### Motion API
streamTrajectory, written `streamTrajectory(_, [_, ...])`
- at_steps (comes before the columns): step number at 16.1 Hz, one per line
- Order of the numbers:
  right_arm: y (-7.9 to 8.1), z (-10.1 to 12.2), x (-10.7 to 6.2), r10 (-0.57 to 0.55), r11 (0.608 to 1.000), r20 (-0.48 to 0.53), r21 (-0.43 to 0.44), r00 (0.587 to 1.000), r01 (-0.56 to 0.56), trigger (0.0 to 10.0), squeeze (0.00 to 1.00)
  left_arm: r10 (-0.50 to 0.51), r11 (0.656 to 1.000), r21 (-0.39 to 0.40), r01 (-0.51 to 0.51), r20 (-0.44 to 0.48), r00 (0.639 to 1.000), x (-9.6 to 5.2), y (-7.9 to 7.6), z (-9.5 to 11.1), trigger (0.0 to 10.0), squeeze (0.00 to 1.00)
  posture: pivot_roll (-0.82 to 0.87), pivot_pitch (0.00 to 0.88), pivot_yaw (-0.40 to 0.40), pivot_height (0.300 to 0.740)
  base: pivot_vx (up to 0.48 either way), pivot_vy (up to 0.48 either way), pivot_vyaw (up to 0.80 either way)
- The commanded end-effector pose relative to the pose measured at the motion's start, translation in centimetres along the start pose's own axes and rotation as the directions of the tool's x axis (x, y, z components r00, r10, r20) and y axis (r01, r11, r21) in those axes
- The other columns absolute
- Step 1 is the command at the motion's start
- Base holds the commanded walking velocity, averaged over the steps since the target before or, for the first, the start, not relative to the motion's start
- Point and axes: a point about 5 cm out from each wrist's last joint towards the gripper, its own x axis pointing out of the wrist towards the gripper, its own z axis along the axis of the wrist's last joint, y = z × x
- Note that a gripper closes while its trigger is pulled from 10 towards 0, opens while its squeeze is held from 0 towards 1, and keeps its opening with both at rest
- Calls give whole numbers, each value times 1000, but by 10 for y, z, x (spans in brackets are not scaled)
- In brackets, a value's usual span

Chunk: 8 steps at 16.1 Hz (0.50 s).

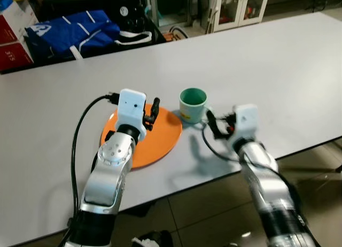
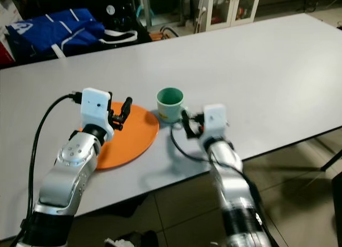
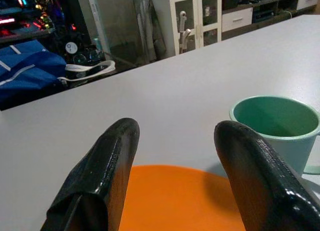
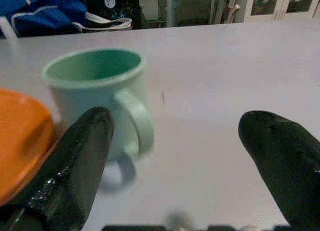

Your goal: Setting the table

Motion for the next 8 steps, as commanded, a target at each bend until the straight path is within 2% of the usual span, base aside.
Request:
streamTrajectory(1, [-5,6,-8,-40,999,29,-35,999,41,10000,0,3,1000,-6,-3,-6,1000,0,4,-1,10000,0,-61,16,96,740,0,0,0])
streamTrajectory(3, [-12,7,-19,-116,990,67,-73,991,121,10000,0,6,1000,-9,-6,-6,1000,0,5,-3,10000,0,-79,0,92,740,0,0,0])
streamTrajectory(5, [-8,11,-28,-121,984,116,-117,986,135,10000,0,29,998,-48,-30,-18,999,-4,9,-9,10000,0,-101,0,94,740,0,0,0])
streamTrajectory(7, [-2,14,-23,-106,989,111,-94,988,116,10000,0,68,993,-96,-73,-56,996,-9,13,-17,10000,0,-104,0,83,740,0,0,0])
streamTrajectory(8, [-4,15,-16,-98,989,111,-97,989,109,10000,0,85,989,-113,-91,-56,995,-8,12,-17,10000,0,-98,0,71,740,-289,244,0])
